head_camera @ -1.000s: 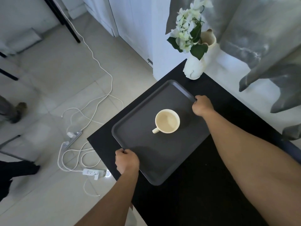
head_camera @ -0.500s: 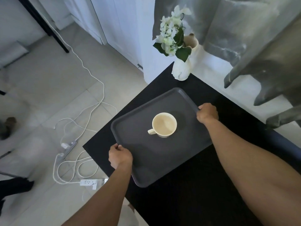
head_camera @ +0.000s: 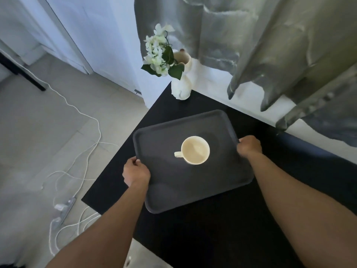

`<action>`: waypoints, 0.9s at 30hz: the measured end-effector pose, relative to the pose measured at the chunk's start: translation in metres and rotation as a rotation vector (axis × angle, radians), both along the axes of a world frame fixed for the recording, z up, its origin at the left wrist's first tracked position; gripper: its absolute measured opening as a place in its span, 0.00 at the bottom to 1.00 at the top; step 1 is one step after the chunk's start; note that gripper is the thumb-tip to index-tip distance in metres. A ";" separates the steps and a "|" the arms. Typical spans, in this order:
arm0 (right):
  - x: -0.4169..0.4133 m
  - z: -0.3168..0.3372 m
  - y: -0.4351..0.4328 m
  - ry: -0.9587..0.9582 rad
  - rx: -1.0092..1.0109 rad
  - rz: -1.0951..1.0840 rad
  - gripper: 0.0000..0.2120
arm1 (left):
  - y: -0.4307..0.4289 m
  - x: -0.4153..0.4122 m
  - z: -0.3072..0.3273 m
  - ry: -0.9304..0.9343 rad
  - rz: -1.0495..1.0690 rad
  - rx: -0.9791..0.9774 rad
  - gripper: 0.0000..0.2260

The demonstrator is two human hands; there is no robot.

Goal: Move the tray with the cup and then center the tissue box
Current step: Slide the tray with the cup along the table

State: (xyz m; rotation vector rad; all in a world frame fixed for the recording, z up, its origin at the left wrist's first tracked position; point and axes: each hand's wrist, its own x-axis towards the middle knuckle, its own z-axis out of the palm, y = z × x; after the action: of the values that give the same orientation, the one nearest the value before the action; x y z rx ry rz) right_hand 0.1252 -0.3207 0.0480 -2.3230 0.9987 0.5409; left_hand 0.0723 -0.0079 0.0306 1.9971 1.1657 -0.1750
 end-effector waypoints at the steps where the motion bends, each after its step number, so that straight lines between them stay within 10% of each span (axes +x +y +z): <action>1: -0.006 0.000 -0.007 0.004 0.011 -0.018 0.10 | -0.003 0.006 0.001 -0.004 -0.028 -0.004 0.13; 27: -0.074 -0.025 -0.116 0.017 0.182 -0.340 0.11 | -0.114 0.146 -0.005 -0.114 -0.653 0.075 0.17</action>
State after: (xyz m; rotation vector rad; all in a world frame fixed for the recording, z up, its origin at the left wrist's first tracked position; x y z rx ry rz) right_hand 0.0507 -0.4364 0.0233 -1.9392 1.2637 0.4905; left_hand 0.2187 -0.1220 0.0254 2.3602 0.4209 -0.3427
